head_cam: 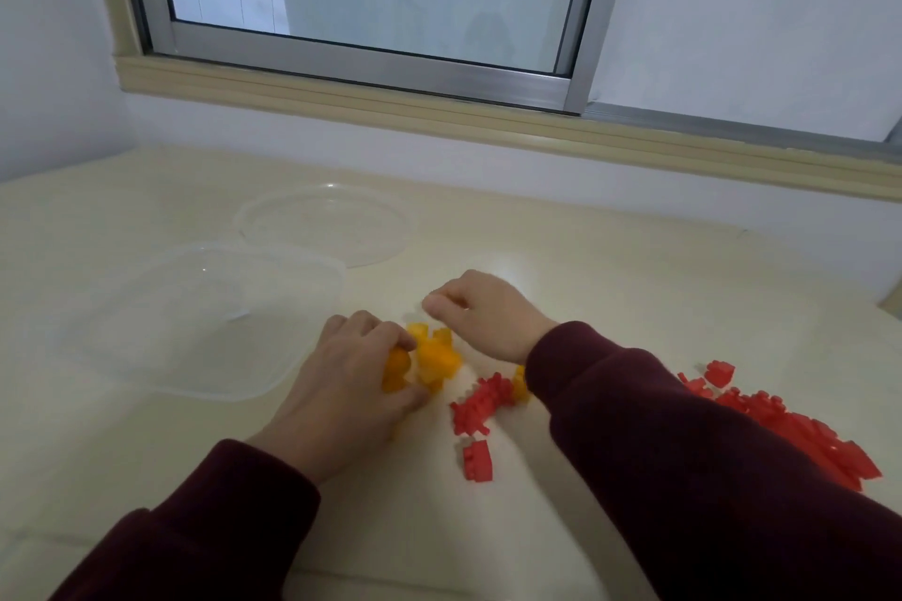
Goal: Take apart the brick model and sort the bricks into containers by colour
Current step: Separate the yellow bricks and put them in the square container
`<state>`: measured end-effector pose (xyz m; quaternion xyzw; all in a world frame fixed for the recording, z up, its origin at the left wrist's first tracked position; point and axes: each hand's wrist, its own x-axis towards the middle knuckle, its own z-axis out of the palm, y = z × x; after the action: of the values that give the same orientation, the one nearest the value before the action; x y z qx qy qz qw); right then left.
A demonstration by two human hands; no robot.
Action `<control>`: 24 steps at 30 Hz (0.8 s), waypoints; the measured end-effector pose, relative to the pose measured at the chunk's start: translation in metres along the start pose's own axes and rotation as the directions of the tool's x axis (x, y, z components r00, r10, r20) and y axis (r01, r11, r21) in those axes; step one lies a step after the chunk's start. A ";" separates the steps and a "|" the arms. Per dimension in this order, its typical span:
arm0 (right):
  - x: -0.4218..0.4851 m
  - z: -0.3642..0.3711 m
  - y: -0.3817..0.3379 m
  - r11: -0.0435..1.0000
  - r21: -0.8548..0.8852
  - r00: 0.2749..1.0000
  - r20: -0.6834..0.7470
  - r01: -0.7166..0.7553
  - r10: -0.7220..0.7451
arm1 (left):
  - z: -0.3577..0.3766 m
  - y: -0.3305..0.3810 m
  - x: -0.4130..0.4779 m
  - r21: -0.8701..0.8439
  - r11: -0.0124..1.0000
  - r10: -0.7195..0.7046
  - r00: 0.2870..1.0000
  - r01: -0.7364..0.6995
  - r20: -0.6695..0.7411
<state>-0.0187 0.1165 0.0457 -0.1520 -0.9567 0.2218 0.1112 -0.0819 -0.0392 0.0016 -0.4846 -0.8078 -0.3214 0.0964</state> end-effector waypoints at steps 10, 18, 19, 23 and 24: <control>-0.078 -0.039 0.062 0.996 -0.087 0.991 -0.134 -0.023 0.011 | -0.010 0.030 -0.006 -0.016 0.989 0.143 0.981 -0.146 -0.132; -0.117 -0.014 0.047 0.997 -0.071 0.950 -0.311 -0.013 -0.010 | 0.002 0.060 -0.008 -0.123 0.968 0.221 0.975 -0.220 -0.003; -0.121 -0.008 0.040 0.995 -0.100 0.941 -0.335 0.020 -0.052 | 0.004 0.062 0.001 -0.105 0.968 0.233 0.972 -0.230 0.017; -0.142 0.005 0.013 0.980 -0.132 0.918 -0.350 0.148 -0.185 | 0.016 0.071 0.048 -0.030 0.980 0.192 0.904 -0.196 0.383; -0.147 0.007 0.010 0.976 -0.127 0.912 -0.350 0.178 -0.212 | 0.021 0.075 0.056 -0.004 0.982 0.167 0.858 -0.189 0.486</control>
<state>0.1183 0.0720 0.0141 -0.0991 -0.9394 0.1336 0.2997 -0.0438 0.0388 0.0437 -0.6198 -0.7647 -0.1620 -0.0692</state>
